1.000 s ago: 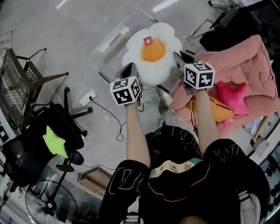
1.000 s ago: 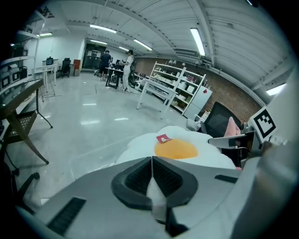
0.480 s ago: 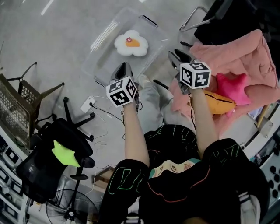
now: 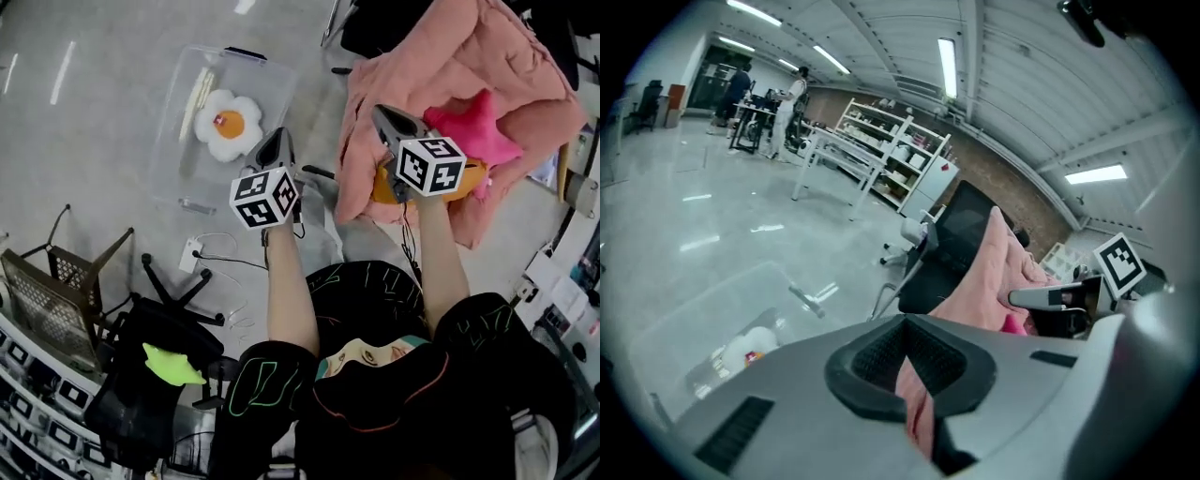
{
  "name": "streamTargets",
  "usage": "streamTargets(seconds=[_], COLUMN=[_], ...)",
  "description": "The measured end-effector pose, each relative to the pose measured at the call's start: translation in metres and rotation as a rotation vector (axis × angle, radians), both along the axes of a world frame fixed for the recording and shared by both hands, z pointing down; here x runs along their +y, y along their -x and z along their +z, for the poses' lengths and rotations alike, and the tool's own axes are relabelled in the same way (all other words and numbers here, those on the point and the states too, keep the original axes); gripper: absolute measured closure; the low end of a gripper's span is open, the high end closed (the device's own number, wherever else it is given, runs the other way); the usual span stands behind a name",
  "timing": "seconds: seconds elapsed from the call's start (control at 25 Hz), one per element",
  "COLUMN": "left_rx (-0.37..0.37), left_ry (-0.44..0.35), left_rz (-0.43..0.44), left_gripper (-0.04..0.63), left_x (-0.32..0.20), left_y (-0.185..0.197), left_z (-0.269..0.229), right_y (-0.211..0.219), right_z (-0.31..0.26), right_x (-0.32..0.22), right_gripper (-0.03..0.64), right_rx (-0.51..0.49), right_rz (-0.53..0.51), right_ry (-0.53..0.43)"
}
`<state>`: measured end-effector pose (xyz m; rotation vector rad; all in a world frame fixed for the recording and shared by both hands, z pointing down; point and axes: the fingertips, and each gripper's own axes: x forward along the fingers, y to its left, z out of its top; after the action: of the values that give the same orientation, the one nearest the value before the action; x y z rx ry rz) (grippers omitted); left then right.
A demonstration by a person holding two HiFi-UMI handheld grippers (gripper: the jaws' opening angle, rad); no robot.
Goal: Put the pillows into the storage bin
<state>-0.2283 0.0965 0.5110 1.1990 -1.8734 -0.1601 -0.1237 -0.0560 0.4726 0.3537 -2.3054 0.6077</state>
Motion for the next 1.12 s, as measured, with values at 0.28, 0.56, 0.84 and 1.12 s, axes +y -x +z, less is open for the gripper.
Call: streamTargets(seconds=[0.28,0.56,0.84,1.12], left_rx=[0.013,0.016,-0.055,-0.147], left_ry=[-0.039,-0.045,0.007,0.12], left_rz=[0.187,0.459,0.804,1.093], left_gripper=[0.598,0.598,0.598,0.569], left_x=[-0.08,-0.146,-0.199,-0.219], left_y=[-0.093,-0.194,-0.291,-0.368], left_z=[-0.008,-0.01,-0.005,0.017], right_y=[-0.101,-0.213,-0.319,-0.398], right_z=[-0.012,-0.007,0.019,0.059], right_x=[-0.054,-0.091,-0.103,-0.087], right_gripper=[0.614,0.614,0.613,0.608], right_rx=[0.001,0.016,0.013,-0.085], right_rz=[0.143,0.355,0.595,0.831], right_ry=[-0.048,-0.044,0.015,0.171])
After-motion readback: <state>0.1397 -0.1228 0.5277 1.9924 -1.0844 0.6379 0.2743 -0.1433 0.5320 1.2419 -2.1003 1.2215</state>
